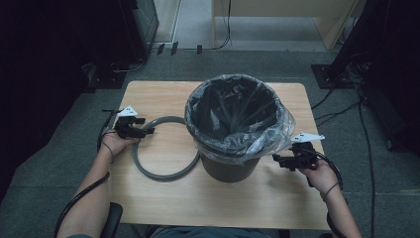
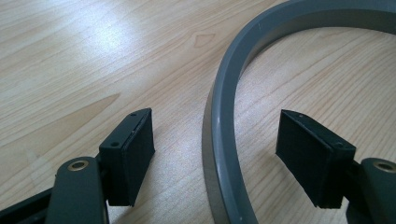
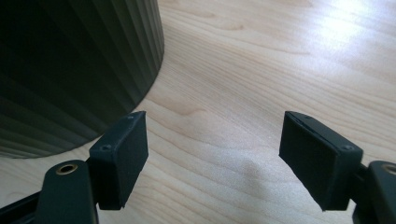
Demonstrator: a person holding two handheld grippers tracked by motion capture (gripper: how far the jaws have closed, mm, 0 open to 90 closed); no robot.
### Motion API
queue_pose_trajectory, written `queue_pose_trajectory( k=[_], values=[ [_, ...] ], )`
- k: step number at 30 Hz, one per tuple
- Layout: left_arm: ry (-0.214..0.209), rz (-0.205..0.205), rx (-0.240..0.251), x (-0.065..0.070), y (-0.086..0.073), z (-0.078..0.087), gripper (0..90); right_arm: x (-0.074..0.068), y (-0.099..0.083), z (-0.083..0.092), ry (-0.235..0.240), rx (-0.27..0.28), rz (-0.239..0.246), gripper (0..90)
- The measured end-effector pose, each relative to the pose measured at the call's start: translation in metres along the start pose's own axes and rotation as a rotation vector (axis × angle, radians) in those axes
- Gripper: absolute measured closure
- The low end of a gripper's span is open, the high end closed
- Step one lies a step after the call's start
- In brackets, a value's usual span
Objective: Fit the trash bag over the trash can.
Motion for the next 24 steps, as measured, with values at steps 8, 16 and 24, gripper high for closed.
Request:
queue_pose_trajectory(
  k=[8, 16, 24],
  values=[
    [0.008, -0.016, -0.009, 0.001, 0.000, -0.001, 27.4, 0.004, -0.011, -0.018, -0.042, -0.018, -0.037, 24.3],
    [0.020, -0.026, -0.013, 0.002, 0.001, -0.003, 27.9, 0.004, -0.016, -0.029, -0.070, -0.010, -0.015, 24.2],
    [0.019, -0.058, -0.020, 0.005, 0.002, -0.006, 34.3, 0.006, -0.020, -0.035, -0.082, 0.008, -0.006, 20.8]
  ],
)
Point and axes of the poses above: each handheld gripper's, and its own axes: z roughly backward along the jaws, y roughly out of its top, x roughly to its right, the point moved 7 cm from there along -z, roughly forward along the jaws, and after that the axes turned 13 degrees about -y, right-handed, at the moved point
